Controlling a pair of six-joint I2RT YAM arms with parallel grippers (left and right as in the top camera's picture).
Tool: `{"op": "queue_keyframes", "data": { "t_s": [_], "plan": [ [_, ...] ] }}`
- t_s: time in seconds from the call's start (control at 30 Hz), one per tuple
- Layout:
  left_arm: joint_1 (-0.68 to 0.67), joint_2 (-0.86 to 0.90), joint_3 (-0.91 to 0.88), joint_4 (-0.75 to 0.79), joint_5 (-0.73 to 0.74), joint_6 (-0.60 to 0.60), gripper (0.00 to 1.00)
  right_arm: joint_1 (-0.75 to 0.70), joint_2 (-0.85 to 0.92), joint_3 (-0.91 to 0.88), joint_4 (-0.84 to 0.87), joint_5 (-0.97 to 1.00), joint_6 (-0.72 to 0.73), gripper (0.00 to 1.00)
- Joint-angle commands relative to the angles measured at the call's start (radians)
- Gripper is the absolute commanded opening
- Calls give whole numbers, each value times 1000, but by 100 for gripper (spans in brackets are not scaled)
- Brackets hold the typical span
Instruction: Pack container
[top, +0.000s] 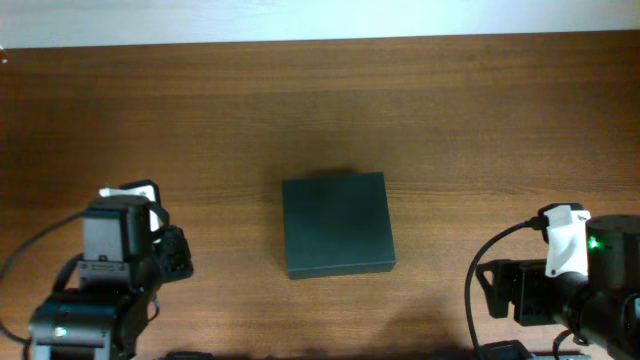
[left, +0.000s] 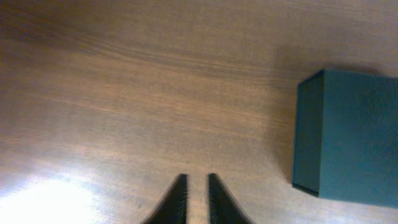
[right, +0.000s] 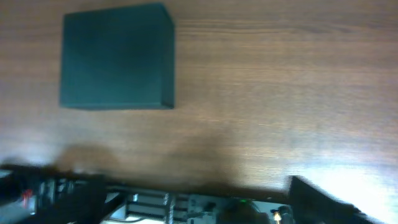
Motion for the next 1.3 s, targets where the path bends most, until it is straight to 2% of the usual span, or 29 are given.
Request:
{"op": "queue_keyframes", "data": {
  "t_s": [0.0,0.03,0.07,0.13,0.17,0.2,0.73,1.27],
  "plan": [
    [2,-18,-84,58,11,-12,26,6,3,-5,24,100,3,99],
    [2,-14,-94,74,11,-12,27,6,3,-5,32,103,3,99],
    [2,-8,-98,87,11,-12,33,6,3,-5,43,106,3,99],
    [2,11,-98,116,11,-12,66,6,3,-5,66,116,3,99],
    [2,17,-98,126,11,-12,87,6,3,-5,72,117,3,99],
    [2,24,-98,134,11,-12,99,6,3,-5,75,117,3,99],
    [2,119,-98,145,11,-12,99,6,3,-5,79,117,3,99],
    [2,124,-98,143,11,-12,99,6,3,-5,79,117,3,99]
  ]
}}
